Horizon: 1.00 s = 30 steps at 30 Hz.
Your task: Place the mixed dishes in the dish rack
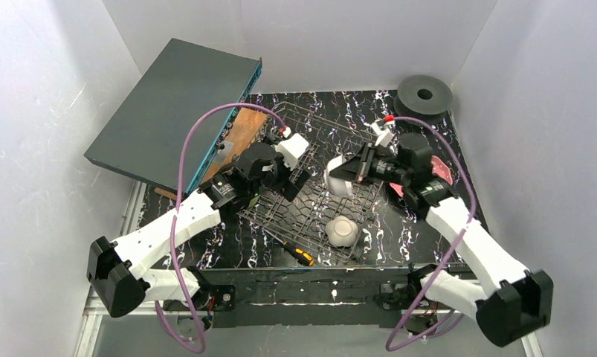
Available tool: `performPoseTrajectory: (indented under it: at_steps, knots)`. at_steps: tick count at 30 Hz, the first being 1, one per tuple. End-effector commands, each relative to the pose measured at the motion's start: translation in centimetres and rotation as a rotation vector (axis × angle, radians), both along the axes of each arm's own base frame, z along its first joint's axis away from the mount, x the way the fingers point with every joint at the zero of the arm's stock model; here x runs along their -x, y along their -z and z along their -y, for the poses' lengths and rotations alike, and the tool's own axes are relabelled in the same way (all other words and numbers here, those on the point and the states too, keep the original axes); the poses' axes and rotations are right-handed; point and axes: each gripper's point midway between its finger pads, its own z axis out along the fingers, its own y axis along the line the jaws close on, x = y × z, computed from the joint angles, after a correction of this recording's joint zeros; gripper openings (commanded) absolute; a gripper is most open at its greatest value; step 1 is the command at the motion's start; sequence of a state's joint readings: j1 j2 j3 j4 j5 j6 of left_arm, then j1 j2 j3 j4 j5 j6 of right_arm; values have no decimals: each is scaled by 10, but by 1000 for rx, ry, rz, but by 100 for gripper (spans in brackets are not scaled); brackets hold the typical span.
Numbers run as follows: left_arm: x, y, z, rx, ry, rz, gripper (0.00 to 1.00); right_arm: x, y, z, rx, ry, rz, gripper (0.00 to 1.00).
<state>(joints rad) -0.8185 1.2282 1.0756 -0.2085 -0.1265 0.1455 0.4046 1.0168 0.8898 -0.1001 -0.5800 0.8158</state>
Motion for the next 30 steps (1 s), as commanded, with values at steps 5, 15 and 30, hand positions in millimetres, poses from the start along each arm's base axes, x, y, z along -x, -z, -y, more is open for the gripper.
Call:
performPoseTrajectory:
  at_steps: [5,15,30]
  knots:
    - [-1,-10,-6,5,-14,49,99,-15,38,-37,-128,-83,-77,1]
    - [0,-6,-1,4,4,31,99,-47,97,-26,-136,111,-157,1]
    - [1,-7,0,9,11,27,99,-69,114,-10,-290,292,-130,1]
